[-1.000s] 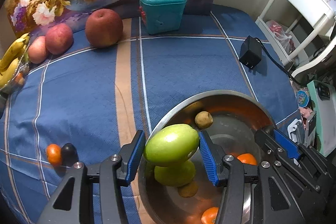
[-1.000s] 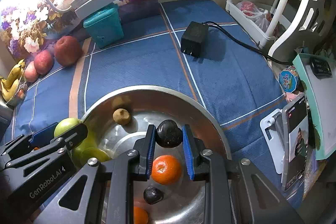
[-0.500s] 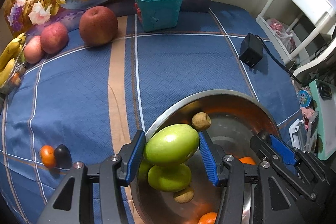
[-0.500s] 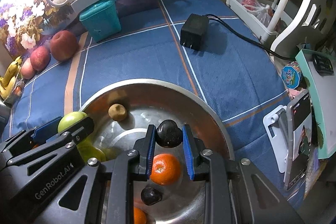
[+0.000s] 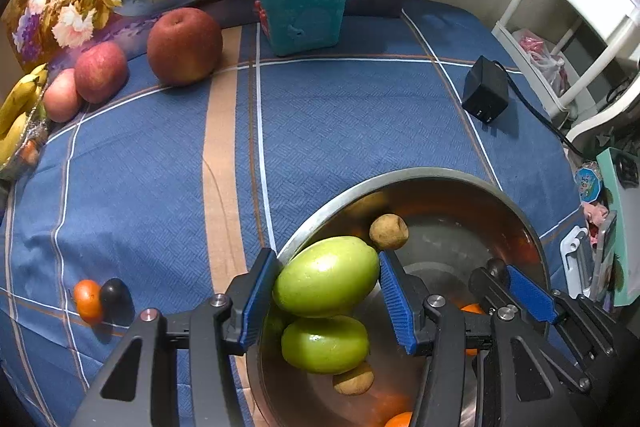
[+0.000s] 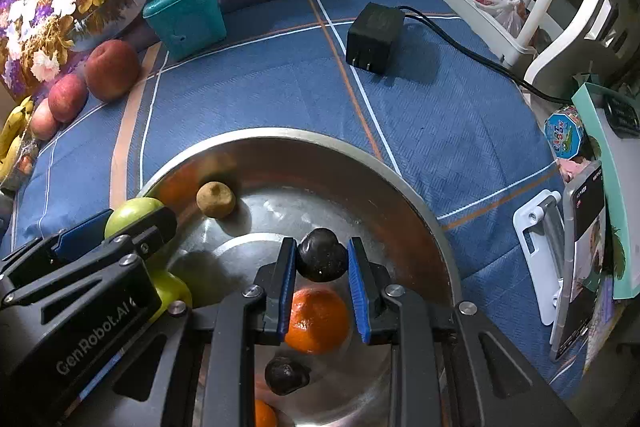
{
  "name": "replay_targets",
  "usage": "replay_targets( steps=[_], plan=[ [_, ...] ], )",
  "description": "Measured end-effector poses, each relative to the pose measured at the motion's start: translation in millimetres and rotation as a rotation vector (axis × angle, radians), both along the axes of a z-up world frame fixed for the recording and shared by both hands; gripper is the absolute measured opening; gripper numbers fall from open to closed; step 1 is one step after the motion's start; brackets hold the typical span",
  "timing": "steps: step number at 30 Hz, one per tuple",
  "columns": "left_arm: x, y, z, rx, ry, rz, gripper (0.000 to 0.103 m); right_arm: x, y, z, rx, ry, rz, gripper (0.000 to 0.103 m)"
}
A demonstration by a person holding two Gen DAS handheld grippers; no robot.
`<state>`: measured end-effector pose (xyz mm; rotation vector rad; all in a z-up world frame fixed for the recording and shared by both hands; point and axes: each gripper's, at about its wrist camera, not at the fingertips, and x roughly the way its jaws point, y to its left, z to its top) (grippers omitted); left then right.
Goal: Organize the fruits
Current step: 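Carry the green apple and black plum over the steel plate with both tools, then open the left tool to drop the apple while the right tool releases the plum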
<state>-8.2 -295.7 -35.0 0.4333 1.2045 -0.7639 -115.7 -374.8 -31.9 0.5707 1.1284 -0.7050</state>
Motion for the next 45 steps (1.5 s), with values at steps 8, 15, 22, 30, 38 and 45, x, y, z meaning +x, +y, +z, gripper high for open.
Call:
replay_targets(
  steps=[8, 15, 22, 30, 38, 45],
  plan=[
    [-4, -4, 1, 0.000, 0.001, -0.011, 0.056, 0, -2, -2, 0.003, 0.013, -0.002, 0.027],
    [-9, -10, -2, -0.002, 0.025, -0.017, 0.056, 0, -4, -3, -0.003, 0.026, -0.009, 0.027],
    [-11, -13, -3, 0.002, 0.026, -0.021, 0.056, -3, -5, -4, -0.004, 0.037, -0.016, 0.027],
    [-10, -12, -1, -0.004, 0.041, -0.018, 0.059, -2, -5, -5, -0.010, 0.049, -0.016, 0.037],
    [-9, -7, 13, -0.023, 0.035, -0.012, 0.064, -5, -4, 5, -0.027, 0.030, -0.016, 0.050],
    [-3, 7, 22, -0.037, 0.010, 0.023, 0.071, -8, -4, 17, -0.037, 0.009, -0.015, 0.050]
  ],
)
